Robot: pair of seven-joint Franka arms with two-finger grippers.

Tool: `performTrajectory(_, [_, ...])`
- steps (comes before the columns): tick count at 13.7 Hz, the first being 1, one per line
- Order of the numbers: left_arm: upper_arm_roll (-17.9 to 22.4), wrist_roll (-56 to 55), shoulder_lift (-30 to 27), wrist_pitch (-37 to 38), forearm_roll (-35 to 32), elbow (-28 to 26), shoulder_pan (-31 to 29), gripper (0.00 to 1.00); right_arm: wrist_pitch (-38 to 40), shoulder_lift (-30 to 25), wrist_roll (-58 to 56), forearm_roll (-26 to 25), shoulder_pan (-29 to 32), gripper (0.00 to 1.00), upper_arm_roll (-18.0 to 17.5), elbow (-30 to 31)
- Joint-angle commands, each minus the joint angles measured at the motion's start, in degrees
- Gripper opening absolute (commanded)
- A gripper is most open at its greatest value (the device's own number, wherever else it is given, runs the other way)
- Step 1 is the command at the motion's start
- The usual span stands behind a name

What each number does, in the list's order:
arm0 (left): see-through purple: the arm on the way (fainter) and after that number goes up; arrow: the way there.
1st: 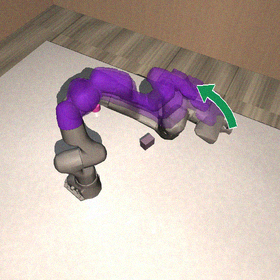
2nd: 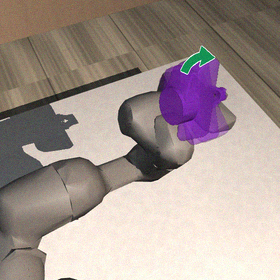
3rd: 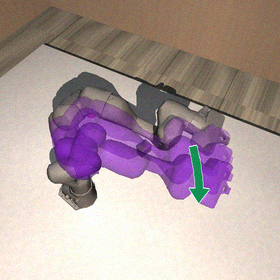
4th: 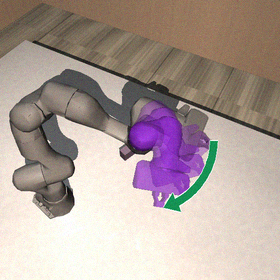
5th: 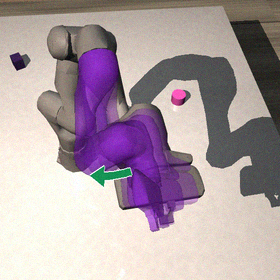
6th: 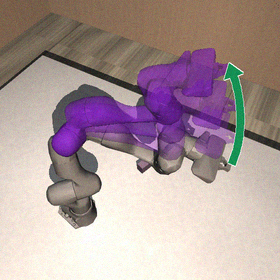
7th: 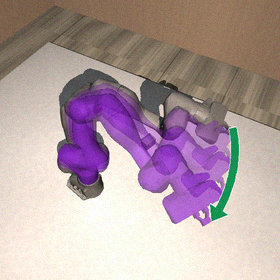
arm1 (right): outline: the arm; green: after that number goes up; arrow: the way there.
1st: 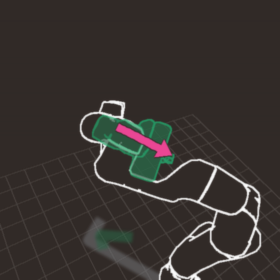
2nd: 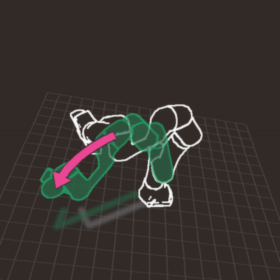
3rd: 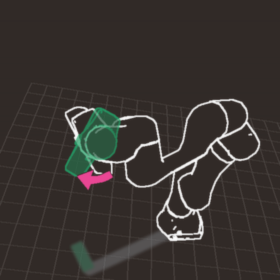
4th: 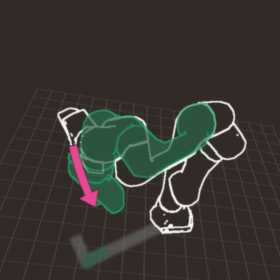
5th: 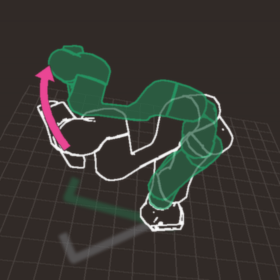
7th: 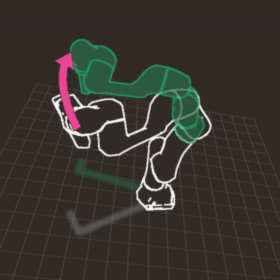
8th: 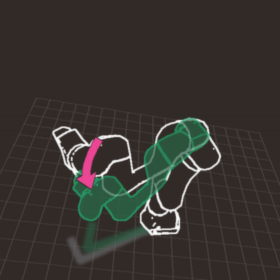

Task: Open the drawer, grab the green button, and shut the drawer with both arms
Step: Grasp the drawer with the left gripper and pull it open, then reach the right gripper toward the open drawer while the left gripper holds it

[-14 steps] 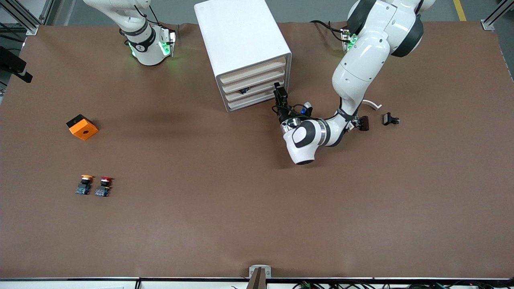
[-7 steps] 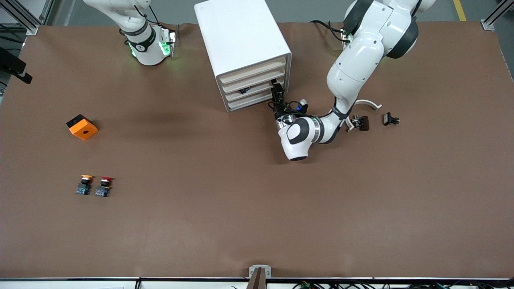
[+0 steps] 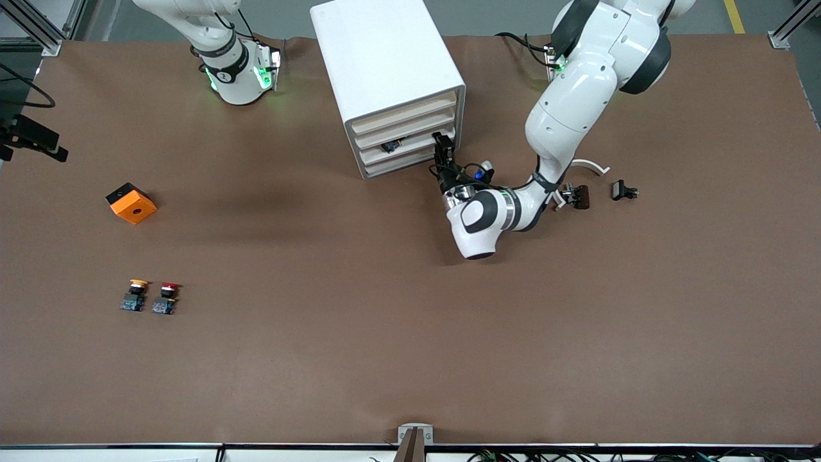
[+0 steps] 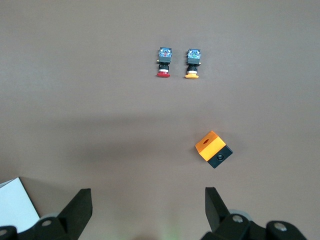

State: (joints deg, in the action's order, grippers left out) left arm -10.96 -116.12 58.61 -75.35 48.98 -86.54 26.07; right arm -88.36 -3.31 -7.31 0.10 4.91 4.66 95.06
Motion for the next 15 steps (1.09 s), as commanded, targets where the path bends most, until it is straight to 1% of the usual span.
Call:
performTrajectory(1, [0.1,2.0,0.1,-0.4,0.7,0.5,-2.2,0.12,0.1,5.8,-0.7,-0.5,1.0,1.0,-0.3,-2.2])
performTrajectory(5, [0.0,2.0,-0.1,-0.8,1.1,0.8,-7.0,0.12,0.2,7.7,-0.8,-0.5,2.6,1.0,-0.3,-3.0])
performTrajectory(7, [0.2,2.0,0.0,-0.8,2.7,2.3,-8.7,0.15,0.5,7.8,0.6,-0.5,2.0,1.0,-0.4,-4.3])
performTrajectory(8, [0.1,1.9,0.0,-0.8,2.9,2.5,-9.6,0.15,0.8,7.8,4.3,0.8,1.8,1.0,-0.5,-4.5])
performTrajectory(9, [0.2,2.0,0.0,-0.8,3.7,2.9,-10.0,0.16,1.3,7.8,11.6,3.2,1.5,1.0,-0.7,-4.2])
performTrajectory(10, [0.3,2.0,0.0,-0.9,4.0,3.2,-10.9,0.17,2.4,7.8,17.7,4.6,0.4,1.0,-0.9,-3.9])
performTrajectory(12, [0.3,2.0,0.1,-1.0,3.6,3.2,-11.4,0.18,2.4,7.7,25.6,4.7,-4.9,1.0,-0.8,-3.3])
performTrajectory(14, [0.4,2.1,0.3,-1.2,3.4,3.2,-11.1,0.23,2.1,7.7,33.7,5.3,-9.8,1.0,-1.0,-3.3])
performTrajectory(15, [0.5,2.1,0.3,-1.7,3.1,3.2,-10.9,0.43,2.0,7.6,36.8,5.9,-12.3,1.0,-1.0,-3.3])
